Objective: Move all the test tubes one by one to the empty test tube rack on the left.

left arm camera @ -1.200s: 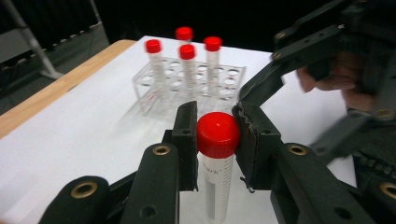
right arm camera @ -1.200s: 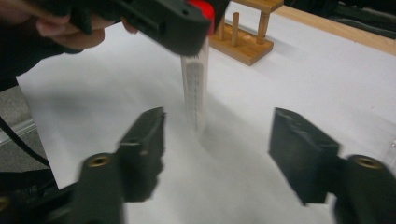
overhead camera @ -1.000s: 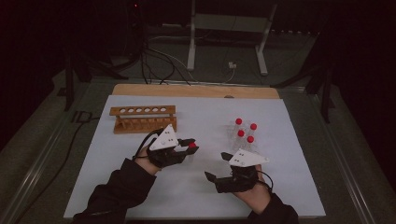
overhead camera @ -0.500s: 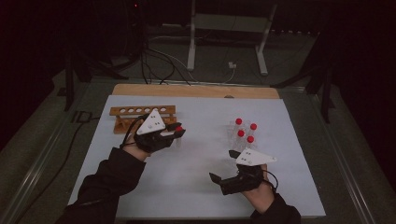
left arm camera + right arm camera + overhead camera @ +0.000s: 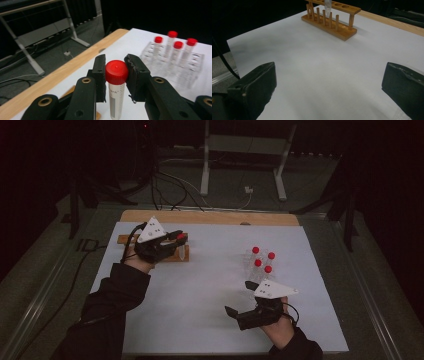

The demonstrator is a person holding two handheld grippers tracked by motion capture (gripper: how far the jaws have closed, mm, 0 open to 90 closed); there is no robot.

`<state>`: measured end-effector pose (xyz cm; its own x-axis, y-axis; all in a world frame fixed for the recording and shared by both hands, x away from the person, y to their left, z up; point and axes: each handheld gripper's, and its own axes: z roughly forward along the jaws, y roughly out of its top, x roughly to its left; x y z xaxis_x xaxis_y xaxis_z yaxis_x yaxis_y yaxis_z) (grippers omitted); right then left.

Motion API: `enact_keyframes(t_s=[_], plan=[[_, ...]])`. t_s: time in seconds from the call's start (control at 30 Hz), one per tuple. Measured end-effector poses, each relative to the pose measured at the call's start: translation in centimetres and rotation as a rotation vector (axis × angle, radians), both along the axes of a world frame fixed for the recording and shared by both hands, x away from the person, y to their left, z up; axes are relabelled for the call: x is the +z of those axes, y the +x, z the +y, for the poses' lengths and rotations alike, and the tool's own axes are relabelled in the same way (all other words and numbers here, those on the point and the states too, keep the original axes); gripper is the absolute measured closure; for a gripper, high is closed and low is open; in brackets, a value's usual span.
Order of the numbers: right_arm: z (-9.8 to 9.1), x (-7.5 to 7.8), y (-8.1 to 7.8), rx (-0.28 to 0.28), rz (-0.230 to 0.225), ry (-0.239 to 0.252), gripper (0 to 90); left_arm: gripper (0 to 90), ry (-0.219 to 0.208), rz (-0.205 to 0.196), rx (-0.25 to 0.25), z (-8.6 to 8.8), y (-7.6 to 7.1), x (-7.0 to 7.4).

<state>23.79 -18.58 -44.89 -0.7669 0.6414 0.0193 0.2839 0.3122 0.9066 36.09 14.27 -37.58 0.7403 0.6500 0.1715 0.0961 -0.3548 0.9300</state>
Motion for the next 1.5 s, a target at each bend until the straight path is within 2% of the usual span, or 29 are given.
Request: enact_keyframes(t_s=[0.07,0.23,0.27,0.53,0.77,0.83,0.93,1.03,1.07,1.13,1.2,1.33,1.5], plan=[[0.0,0.0,0.0,0.001,-0.002,-0.006,0.0,71.7,0.004,-0.005,0.016,0.2,0.5,0.2],[-0.2,0.0,0.0,0.001,0.002,0.004,0.0,71.8,-0.037,-0.007,0.060,0.6,1.9,0.6],[-0.3,0.0,0.0,0.003,-0.002,0.004,0.0,71.7,-0.033,-0.011,0.071,0.6,2.1,0.6],[-0.5,0.1,0.0,0.013,0.000,0.020,0.0,71.7,-0.059,-0.004,0.126,0.9,4.3,-0.1],[-0.7,0.3,0.0,0.016,0.002,0.031,0.0,71.7,-0.068,-0.015,0.164,1.2,5.7,-0.5],[-0.7,0.2,-0.1,0.016,0.001,0.029,0.0,71.7,-0.082,-0.013,0.178,1.3,6.1,-0.5],[-0.7,0.2,-0.1,0.022,0.001,0.032,0.0,71.7,-0.076,-0.020,0.192,1.3,6.6,-0.6],[-0.8,0.2,-0.1,0.024,-0.001,0.039,0.0,71.7,-0.073,-0.010,0.220,1.3,7.3,-1.0],[-0.8,0.3,-0.1,0.024,0.000,0.040,0.0,71.7,-0.074,0.006,0.228,1.3,7.6,-1.2],[-0.8,0.3,-0.1,0.026,-0.004,0.043,0.0,71.7,-0.059,0.000,0.254,1.2,7.9,-1.5],[-0.8,0.3,-0.1,0.025,-0.005,0.041,0.0,71.7,-0.064,0.005,0.267,1.2,8.3,-2.0],[-1.0,0.2,-0.1,0.023,-0.001,0.044,0.0,71.7,-0.072,0.026,0.287,1.4,8.7,-3.1],[-1.0,0.2,-0.1,0.020,0.002,0.042,0.0,71.7,-0.076,0.050,0.286,1.4,8.8,-4.3]])
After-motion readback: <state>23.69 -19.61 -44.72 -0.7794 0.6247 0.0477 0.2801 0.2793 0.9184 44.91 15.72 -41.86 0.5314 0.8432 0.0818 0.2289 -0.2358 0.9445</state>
